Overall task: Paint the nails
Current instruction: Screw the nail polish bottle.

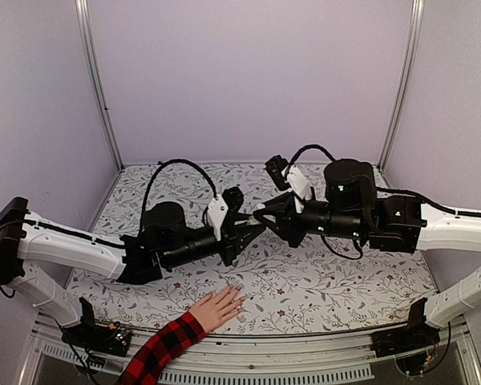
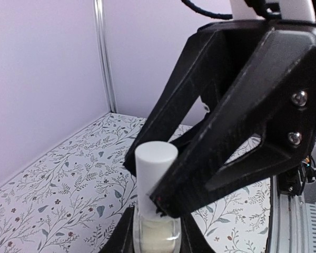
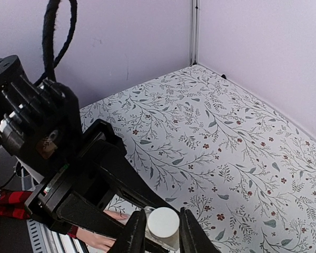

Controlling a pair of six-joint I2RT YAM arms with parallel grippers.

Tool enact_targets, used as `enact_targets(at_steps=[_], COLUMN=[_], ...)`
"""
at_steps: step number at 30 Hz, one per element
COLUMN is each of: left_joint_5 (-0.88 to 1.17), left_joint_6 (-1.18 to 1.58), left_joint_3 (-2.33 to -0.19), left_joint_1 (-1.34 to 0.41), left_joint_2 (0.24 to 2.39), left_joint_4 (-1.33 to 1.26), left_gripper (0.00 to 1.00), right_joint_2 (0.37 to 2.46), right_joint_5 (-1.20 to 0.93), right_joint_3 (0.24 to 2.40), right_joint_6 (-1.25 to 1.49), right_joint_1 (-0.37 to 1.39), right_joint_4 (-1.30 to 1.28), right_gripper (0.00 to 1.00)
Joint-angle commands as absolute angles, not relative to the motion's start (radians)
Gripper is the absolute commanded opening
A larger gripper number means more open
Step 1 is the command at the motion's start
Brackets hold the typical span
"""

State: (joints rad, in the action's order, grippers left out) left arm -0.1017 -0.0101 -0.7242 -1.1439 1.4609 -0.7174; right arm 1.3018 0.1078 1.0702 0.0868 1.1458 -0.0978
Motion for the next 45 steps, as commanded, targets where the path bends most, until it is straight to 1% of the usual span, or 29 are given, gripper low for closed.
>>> enact_targets(at_steps=[1, 4, 5, 8, 11, 18, 24, 32, 33, 34, 36, 41, 42, 45], left_joint_5=[0.114, 0.212, 0.241, 0.349, 0.445, 0.633, 0.742, 0.765, 0.765, 0.755, 0.744, 0.705, 0.698, 0.648], left_joint_6=[-0.005, -0.003, -0.002, -0.003, -0.002, 0.016, 0.044, 0.045, 0.046, 0.045, 0.044, 0.045, 0.045, 0.043], left_joint_3=[-0.774, -0.771, -0.771, -0.773, -0.778, -0.797, -0.811, -0.816, -0.817, -0.816, -0.816, -0.807, -0.802, -0.787], left_joint_1=[-1.11, -1.106, -1.105, -1.102, -1.1, -1.099, -1.099, -1.098, -1.099, -1.098, -1.097, -1.092, -1.091, -1.084], left_joint_2=[1.436, 1.43, 1.429, 1.424, 1.421, 1.432, 1.455, 1.457, 1.458, 1.46, 1.46, 1.449, 1.443, 1.423], left_joint_4=[-0.683, -0.677, -0.675, -0.666, -0.656, -0.643, -0.664, -0.672, -0.672, -0.67, -0.671, -0.687, -0.693, -0.704], left_gripper=[0.0, 0.0, 0.0, 0.0, 0.0, 0.0, 0.0, 0.0, 0.0, 0.0, 0.0, 0.0, 0.0, 0.0], right_joint_2=[1.241, 1.208, 1.195, 1.146, 1.092, 1.03, 1.069, 1.11, 1.115, 1.129, 1.139, 1.156, 1.159, 1.164], right_joint_5=[0.071, 0.045, 0.031, -0.047, -0.117, -0.343, -0.507, -0.54, -0.54, -0.538, -0.538, -0.512, -0.506, -0.469], right_joint_3=[1.035, 1.024, 1.019, 0.992, 0.973, 0.974, 1.001, 1.02, 1.021, 1.026, 1.029, 1.044, 1.048, 1.045], right_joint_6=[0.051, 0.029, 0.024, 0.011, -0.052, -0.166, -0.234, -0.247, -0.247, -0.248, -0.246, -0.228, -0.225, -0.206], right_joint_1=[1.156, 1.15, 1.146, 1.139, 1.137, 1.137, 1.137, 1.137, 1.137, 1.137, 1.138, 1.137, 1.137, 1.137], right_joint_4=[-0.096, -0.093, -0.092, -0.078, -0.074, -0.133, -0.187, -0.201, -0.201, -0.205, -0.206, -0.212, -0.215, -0.209], right_gripper=[0.35, 0.58, 0.63, 0.72, 0.74, 0.72, 0.64, 0.48, 0.45, 0.35, 0.27, 0.03, 0.0, 0.0])
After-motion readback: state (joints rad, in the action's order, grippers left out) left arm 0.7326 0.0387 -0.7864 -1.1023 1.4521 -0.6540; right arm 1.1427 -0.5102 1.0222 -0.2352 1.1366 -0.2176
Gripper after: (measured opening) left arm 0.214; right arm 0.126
